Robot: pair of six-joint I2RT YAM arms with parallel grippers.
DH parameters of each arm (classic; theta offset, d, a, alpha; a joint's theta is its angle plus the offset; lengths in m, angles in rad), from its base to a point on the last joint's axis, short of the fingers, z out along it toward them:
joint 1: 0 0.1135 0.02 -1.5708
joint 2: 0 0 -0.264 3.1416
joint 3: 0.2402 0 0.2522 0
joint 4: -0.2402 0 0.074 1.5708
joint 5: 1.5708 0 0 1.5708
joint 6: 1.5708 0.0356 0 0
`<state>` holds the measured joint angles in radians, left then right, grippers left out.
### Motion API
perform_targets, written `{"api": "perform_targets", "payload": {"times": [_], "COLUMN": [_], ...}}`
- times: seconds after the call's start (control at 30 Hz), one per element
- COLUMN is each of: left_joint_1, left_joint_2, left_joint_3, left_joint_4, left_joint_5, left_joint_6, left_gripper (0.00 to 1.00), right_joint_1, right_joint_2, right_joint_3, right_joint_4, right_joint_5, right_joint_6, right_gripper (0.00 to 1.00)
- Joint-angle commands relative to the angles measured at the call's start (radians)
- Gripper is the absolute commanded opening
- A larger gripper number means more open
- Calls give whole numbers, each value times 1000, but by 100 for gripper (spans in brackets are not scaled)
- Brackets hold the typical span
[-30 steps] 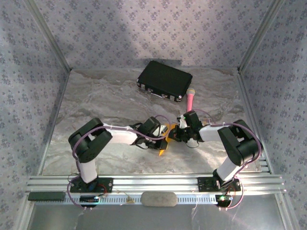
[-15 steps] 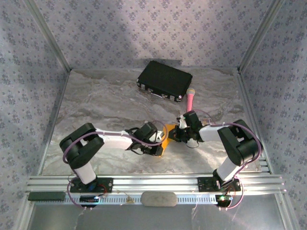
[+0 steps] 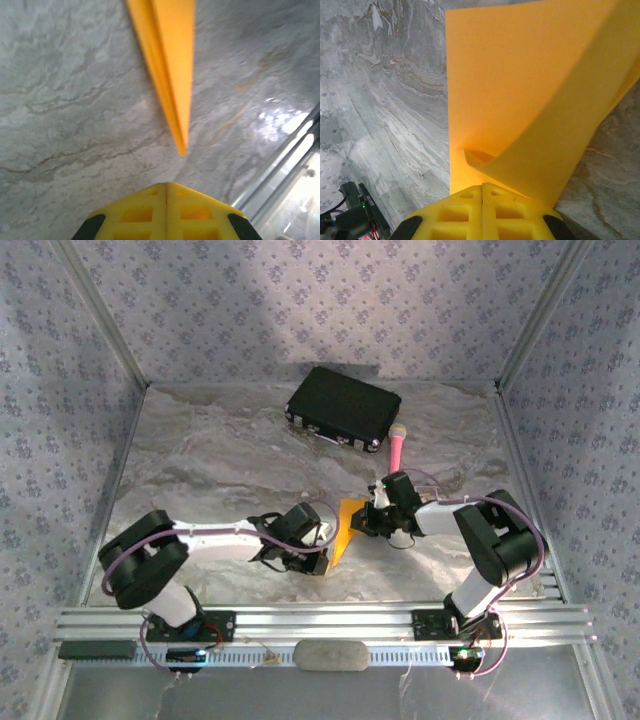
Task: Fold a paper plane with a square sheet of paper (pick it up from the middle)
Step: Fold the wing for the fifth time at the center of the table.
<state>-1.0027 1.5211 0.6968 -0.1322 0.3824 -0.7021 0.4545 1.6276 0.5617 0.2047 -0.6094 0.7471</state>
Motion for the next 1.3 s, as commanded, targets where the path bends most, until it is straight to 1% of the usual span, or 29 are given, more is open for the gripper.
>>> {"api": "perform_targets", "payload": {"times": [0.0,0.1,0.27,0.37,0.5,0.6,0.77,0.87,0.97,1.07,1.17,1.27], "left_joint_1": [24,68,95,101,118,130,128,125,121,122,122,124], "left_joint_2": [-44,10,139,202,274,331,343,325,302,279,256,259], "left_joint_3": [19,60,168,214,253,270,196,129,67,27,17,32], "left_joint_4": [43,128,141,147,161,155,138,147,150,146,126,102], "left_joint_5": [-22,31,68,72,52,70,37,43,90,147,163,150], "left_joint_6": [-29,-54,-35,-29,-28,-36,-38,-32,2,42,74,88], "left_gripper": [0,0,0,0,0,0,0,0,0,0,0,0], "right_joint_1": [4,6,6,6,7,4,-7,-25,-48,-64,-55,-9], "right_joint_2": [24,26,23,20,18,17,-22,-112,-217,-291,-323,-321], "right_joint_3": [-18,-17,-18,-20,-23,-24,-23,-7,8,-1,-28,-44], "right_joint_4": [-88,-86,-85,-83,-75,-67,-41,-116,-225,-272,-229,-177], "right_joint_5": [108,105,103,103,99,90,54,79,131,148,104,71], "right_joint_6": [2,4,4,5,10,15,23,0,-42,-78,-77,-65], "right_gripper": [5,5,5,5,5,5,7,8,9,10,10,10]}}
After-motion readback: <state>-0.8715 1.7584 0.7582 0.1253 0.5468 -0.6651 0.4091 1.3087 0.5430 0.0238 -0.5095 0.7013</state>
